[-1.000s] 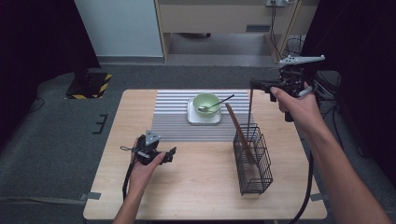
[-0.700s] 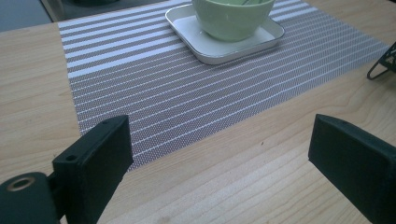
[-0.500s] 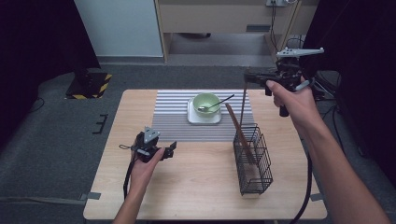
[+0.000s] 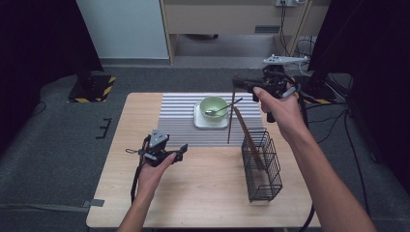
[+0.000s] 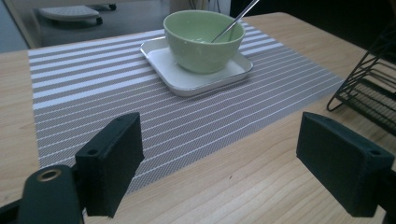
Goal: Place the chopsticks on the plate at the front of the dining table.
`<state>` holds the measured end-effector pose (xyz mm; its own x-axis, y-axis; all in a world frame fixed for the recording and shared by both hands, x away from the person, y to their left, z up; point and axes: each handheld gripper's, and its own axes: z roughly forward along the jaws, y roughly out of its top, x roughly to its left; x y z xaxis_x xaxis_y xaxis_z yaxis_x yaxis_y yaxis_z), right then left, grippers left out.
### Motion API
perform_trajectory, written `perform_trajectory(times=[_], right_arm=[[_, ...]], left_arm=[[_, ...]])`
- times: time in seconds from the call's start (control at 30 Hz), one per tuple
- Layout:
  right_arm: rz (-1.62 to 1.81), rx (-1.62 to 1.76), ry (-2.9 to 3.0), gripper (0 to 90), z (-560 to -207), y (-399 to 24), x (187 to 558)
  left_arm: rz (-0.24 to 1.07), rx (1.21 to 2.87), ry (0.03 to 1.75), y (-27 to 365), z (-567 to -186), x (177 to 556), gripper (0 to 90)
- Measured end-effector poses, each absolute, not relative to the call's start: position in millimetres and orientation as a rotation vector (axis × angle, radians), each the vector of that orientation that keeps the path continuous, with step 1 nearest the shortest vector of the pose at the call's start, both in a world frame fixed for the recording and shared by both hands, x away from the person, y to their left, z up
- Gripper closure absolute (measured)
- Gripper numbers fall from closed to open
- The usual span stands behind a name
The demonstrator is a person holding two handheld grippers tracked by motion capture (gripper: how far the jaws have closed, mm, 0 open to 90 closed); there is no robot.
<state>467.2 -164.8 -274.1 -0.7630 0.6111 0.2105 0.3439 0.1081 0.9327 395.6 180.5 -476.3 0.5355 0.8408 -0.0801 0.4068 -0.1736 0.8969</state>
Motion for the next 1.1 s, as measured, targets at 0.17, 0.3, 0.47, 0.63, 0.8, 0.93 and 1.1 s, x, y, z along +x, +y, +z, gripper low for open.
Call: perform_trajectory(times=[0.17,0.3,0.47,0.63,0.8,0.93,1.1], right_arm=[[1.709,0.939,2.167,85.2,-283.2,-150.4,469.5],[1.680,0.926,2.185,85.2,-290.4,-142.2,470.3],[1.687,0.951,2.196,85.2,-305.7,-138.3,472.1],[1.684,0.960,2.202,85.2,-313.4,-136.9,473.1],[1.705,0.980,2.183,85.2,-318.2,-136.8,475.9],[1.718,0.994,2.170,85.2,-320.4,-135.2,477.0],[1.730,0.994,2.165,85.2,-319.7,-132.4,475.7]], left_arm=[[0.531,1.770,1.006,174.3,-474.3,395.4,15.6],[0.505,1.777,0.966,165.7,-473.8,393.4,15.8],[0.496,1.789,0.934,156.9,-473.0,392.2,15.6],[0.478,1.792,0.928,151.2,-473.8,393.7,16.6],[0.473,1.804,0.910,139.9,-473.1,395.5,17.3],[0.469,1.824,0.878,128.8,-471.2,396.5,17.5],[0.455,1.818,0.877,123.0,-472.1,398.8,19.3]])
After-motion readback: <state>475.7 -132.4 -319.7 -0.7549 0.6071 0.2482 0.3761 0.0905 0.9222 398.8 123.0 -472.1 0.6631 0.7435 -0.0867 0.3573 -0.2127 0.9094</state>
